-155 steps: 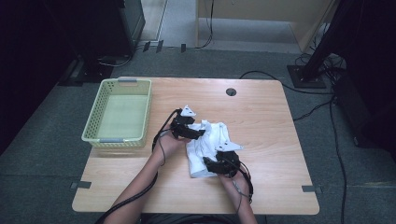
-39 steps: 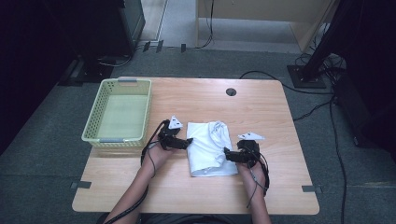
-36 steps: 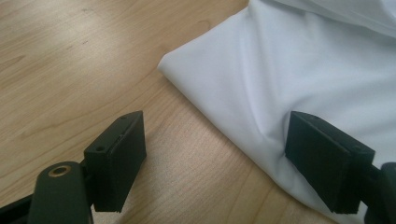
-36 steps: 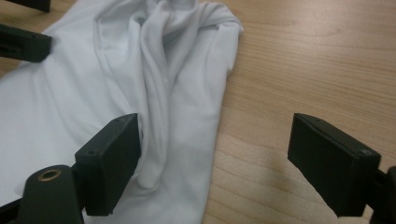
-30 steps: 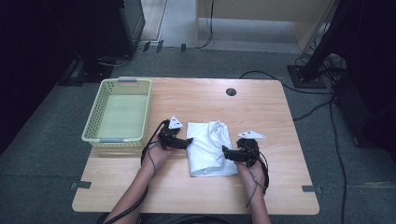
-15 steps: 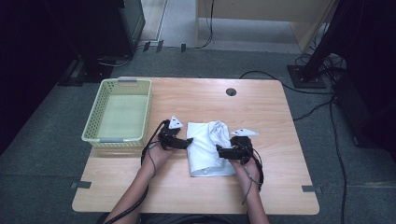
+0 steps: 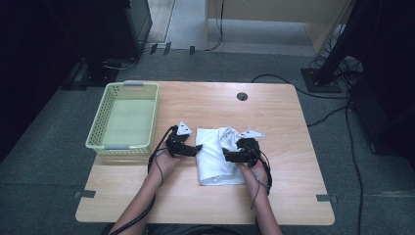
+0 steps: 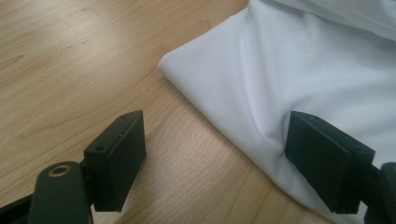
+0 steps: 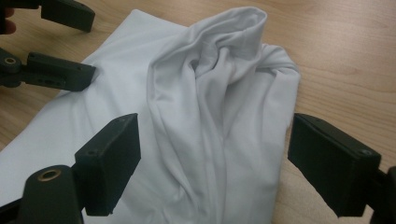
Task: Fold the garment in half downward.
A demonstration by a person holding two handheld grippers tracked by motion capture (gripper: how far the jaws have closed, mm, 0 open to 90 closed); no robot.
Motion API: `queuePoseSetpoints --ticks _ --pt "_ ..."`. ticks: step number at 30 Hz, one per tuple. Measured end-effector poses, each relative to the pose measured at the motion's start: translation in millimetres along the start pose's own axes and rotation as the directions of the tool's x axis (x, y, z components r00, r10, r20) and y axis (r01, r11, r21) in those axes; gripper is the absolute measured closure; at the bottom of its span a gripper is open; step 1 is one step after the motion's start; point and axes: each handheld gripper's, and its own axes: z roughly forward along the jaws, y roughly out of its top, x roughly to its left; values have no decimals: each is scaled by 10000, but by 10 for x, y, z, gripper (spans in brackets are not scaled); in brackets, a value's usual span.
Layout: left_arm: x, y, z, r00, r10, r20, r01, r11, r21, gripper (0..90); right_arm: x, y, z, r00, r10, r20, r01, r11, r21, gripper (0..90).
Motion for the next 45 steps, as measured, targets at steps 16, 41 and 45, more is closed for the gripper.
queuePoseSetpoints --ticks 16,41,45 --pt "-1 0 0 10000 -2 -11 2 10000 5 211 82 137 190 9984 -533 173 530 9985 169 174" --pt "-6 3 4 10000 -18 -10 18 10000 11 210 -180 203 370 9980 -180 609 157 9991 385 175" --pt "-6 3 4 10000 -12 -11 12 10000 10 211 -250 202 353 9973 -63 736 37 9993 367 176"
